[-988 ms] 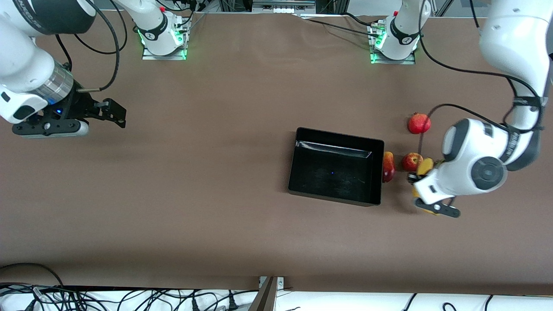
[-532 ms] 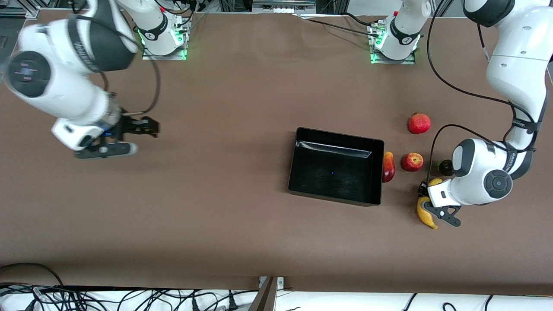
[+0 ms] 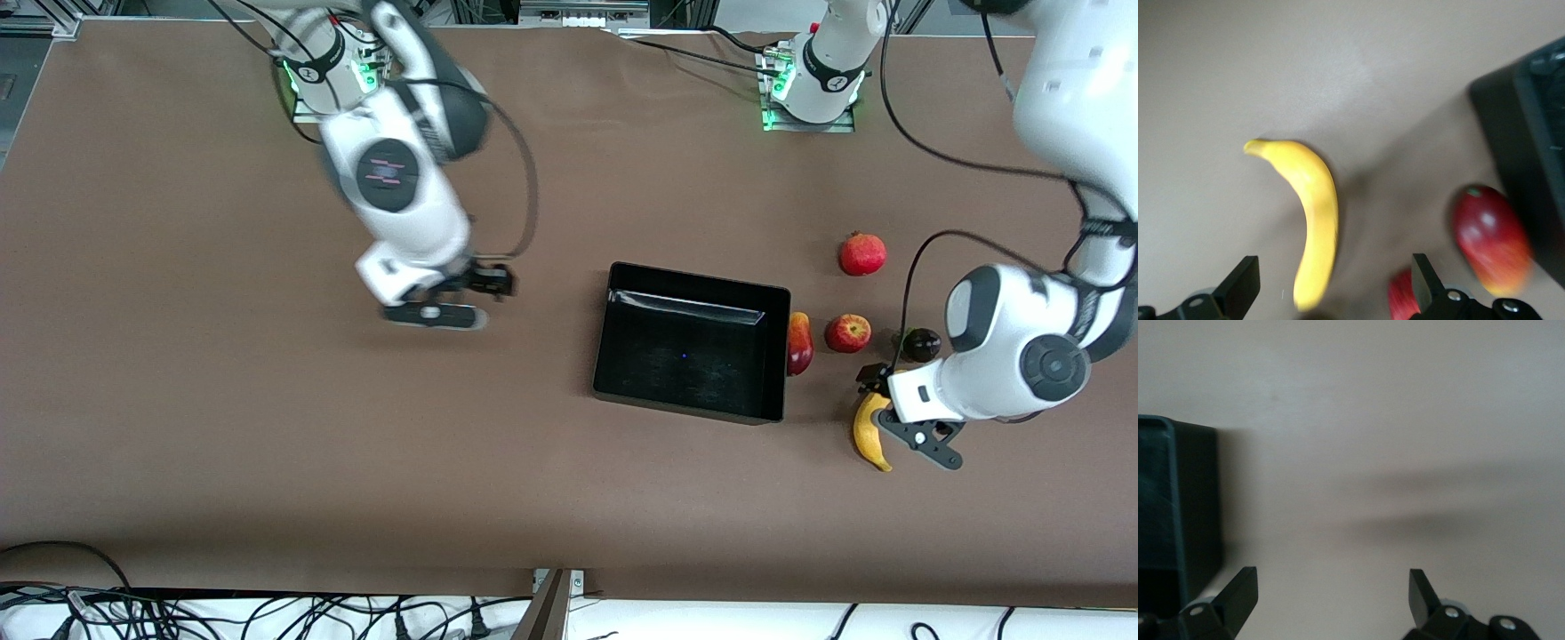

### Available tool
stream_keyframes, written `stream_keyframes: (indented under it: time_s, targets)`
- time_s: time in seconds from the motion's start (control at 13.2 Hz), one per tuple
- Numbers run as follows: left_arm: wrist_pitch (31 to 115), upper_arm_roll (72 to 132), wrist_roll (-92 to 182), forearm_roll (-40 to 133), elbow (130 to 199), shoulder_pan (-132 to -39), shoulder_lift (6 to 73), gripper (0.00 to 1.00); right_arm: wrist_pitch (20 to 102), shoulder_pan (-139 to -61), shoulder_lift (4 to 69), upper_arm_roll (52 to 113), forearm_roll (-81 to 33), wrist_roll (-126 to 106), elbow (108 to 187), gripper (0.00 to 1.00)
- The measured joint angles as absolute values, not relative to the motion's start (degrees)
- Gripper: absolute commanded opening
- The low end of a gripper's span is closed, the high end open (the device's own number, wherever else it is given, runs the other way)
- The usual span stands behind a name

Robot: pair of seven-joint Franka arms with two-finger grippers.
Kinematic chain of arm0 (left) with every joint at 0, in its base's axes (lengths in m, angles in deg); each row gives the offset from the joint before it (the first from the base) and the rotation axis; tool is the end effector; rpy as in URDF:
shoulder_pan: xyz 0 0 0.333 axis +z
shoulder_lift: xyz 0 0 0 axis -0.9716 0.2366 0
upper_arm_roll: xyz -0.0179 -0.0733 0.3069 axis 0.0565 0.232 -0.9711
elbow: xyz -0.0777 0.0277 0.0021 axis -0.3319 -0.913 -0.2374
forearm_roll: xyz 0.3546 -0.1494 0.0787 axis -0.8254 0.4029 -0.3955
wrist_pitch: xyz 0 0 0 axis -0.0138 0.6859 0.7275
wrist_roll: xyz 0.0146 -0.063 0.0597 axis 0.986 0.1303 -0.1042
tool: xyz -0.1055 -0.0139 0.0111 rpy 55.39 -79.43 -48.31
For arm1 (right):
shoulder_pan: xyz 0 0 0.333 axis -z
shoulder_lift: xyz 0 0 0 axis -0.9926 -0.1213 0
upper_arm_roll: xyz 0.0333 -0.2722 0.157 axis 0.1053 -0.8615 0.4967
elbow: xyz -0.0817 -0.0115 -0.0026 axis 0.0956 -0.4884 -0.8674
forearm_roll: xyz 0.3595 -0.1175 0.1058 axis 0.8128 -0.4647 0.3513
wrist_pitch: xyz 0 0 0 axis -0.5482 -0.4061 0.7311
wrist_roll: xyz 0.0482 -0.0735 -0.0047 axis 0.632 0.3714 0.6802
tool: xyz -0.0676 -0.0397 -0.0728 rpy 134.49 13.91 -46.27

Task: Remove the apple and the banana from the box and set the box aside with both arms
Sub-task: 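Release the banana with the left gripper while the right gripper reaches the tray, then grasp the tray rim with the right gripper and drag it away from the fruits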

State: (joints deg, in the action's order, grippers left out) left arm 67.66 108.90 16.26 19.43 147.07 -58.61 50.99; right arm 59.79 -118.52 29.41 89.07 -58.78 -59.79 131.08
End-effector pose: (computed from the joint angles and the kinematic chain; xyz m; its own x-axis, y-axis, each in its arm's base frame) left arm 0.7054 -0.0130 0.3279 0.8381 -0.5394 -0.0817 -0.5406 -0.8413 0.0085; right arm 0.5687 0.4221 0.3814 0.9872 -0.1589 -0.0159 -0.1595 -0.9863 -0.0433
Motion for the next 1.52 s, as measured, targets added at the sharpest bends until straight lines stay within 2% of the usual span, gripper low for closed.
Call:
stream_keyframes:
  time_s: [0.3, 0.61, 0.68, 0.76, 0.84, 0.91, 0.99, 1.06, 1.29, 1.52]
  targets:
    - [52.37, 112.39, 23.06, 19.44, 145.02, -59.33, 40.34, 1.00, 67.41, -124.74, 20.73, 88.84, -58.79, -71.59, 126.33, 1.00]
    - [42.80, 115.16, 32.93, 24.01, 142.58, -59.55, 33.95, 1.00, 73.58, -130.05, 15.06, 86.61, -59.79, -78.54, 125.16, 0.99]
    - [42.05, 114.31, 35.69, 26.49, 142.53, -60.26, 32.10, 1.00, 74.17, -131.77, 13.54, 85.48, -60.04, -79.92, 124.37, 0.94]
    - [41.56, 110.48, 38.21, 30.01, 142.77, -62.54, 29.90, 1.00, 74.59, -133.06, 12.21, 84.66, -60.10, -80.74, 123.61, 0.79]
    - [41.85, 103.91, 40.27, 34.09, 143.71, -66.18, 27.52, 1.00, 74.87, -133.76, 11.22, 84.32, -60.12, -81.09, 122.99, 0.62]
    - [43.49, 97.60, 41.40, 36.72, 145.58, -69.19, 25.00, 1.00, 75.05, -134.13, 10.67, 84.17, -60.13, -81.16, 122.67, 0.40]
    - [46.80, 93.59, 41.42, 38.07, 148.60, -70.48, 22.02, 1.00, 75.10, -134.24, 10.39, 84.14, -60.16, -81.16, 122.43, 0.16]
    - [50.52, 91.90, 41.42, 38.42, 152.06, -71.02, 19.05, 1.00, 75.10, -134.23, 10.32, 84.04, -60.17, -81.16, 122.28, 0.00]
    - [54.51, 88.68, 41.85, 37.15, 160.71, -75.03, 11.79, 1.00, 75.28, -134.16, 10.32, 83.56, -60.22, -80.42, 121.74, 0.00]
    - [54.77, 87.42, 41.58, 36.97, 162.48, -75.85, 10.27, 1.00, 75.29, -133.93, 10.38, 83.21, -60.24, -78.67, 121.14, 0.00]
